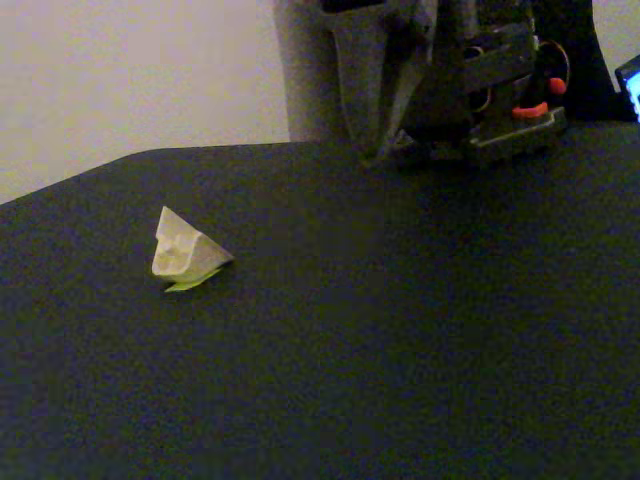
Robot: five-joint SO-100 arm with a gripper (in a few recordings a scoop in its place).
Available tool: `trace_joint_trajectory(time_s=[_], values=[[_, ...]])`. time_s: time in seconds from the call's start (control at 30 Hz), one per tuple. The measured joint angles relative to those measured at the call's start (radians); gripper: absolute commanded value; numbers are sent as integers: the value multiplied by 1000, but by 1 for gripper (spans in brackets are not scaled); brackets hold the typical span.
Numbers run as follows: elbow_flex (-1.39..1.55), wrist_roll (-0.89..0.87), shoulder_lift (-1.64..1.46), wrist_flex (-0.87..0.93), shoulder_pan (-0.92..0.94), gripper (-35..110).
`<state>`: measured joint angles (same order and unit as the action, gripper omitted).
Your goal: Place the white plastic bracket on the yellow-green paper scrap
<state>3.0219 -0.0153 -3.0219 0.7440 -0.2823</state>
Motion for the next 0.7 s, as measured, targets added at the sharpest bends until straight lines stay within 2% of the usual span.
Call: trace_joint_trajectory(time_s=[0.2,0.7], values=[[63,12,-236,132,31,0],[63,-14,-249,144,64,0]])
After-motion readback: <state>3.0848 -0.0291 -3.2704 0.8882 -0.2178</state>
